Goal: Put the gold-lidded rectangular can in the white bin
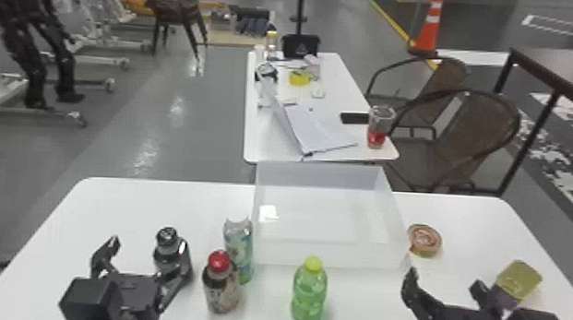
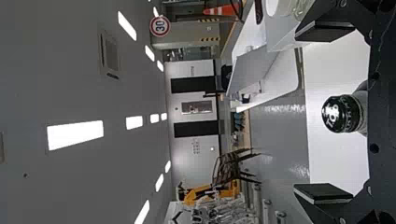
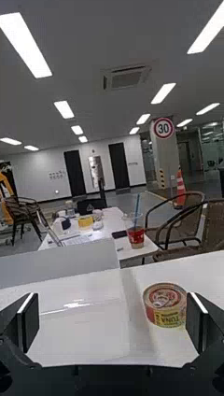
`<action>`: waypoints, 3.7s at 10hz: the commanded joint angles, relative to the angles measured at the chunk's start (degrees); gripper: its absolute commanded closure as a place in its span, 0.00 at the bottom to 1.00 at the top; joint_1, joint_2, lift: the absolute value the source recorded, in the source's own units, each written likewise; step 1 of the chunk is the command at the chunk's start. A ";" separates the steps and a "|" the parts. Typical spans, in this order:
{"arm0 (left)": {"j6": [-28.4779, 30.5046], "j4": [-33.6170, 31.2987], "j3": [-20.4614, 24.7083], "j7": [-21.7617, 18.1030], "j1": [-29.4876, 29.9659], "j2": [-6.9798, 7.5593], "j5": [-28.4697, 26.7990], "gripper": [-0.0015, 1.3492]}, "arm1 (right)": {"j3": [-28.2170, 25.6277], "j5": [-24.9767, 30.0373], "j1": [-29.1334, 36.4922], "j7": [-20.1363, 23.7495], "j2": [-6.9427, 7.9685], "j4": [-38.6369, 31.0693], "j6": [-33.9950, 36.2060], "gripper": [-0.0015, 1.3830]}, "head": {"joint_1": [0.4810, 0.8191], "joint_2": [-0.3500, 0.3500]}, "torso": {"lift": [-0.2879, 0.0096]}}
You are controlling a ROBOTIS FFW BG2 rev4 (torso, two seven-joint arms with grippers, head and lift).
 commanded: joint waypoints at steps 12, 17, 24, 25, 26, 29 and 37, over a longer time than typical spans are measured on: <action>-0.35 0.90 0.30 0.00 0.37 -0.26 1.41 0.12 | -7.37 -0.01 -3.44 -12.08 0.07 16.10 -1.99 0.08 | 0.20 0.50 | 0.63; -0.53 0.90 0.83 -0.26 0.81 -0.44 1.67 0.12 | -9.22 2.89 -9.24 -10.76 -1.43 26.73 -7.53 0.08 | 0.20 0.50 | 0.63; -0.62 0.99 3.20 -3.52 1.16 -3.07 1.67 0.12 | -9.22 0.52 -15.83 -8.39 -3.18 34.73 -12.63 0.08 | 0.20 0.50 | 0.63; -0.70 0.99 3.55 -3.87 1.25 -3.49 1.50 0.12 | -9.22 0.08 -16.27 -8.39 -3.71 35.52 -12.63 0.08 | 0.20 0.50 | 0.63; -0.70 1.08 3.99 -4.48 1.16 -3.49 1.15 0.12 | -9.22 -0.18 -16.71 -8.39 -4.06 36.31 -12.63 0.08 | 0.20 0.50 | 0.63; -0.79 1.34 5.49 -6.42 1.07 -3.49 0.44 0.12 | -9.22 -0.18 -19.26 -8.39 -4.77 39.12 -12.54 0.08 | 0.20 0.50 | 0.63; -1.23 1.87 6.02 -7.65 1.16 -3.49 0.79 0.12 | -9.22 -0.71 -23.66 -8.39 -5.64 45.10 -12.63 0.08 | 0.20 0.50 | 0.63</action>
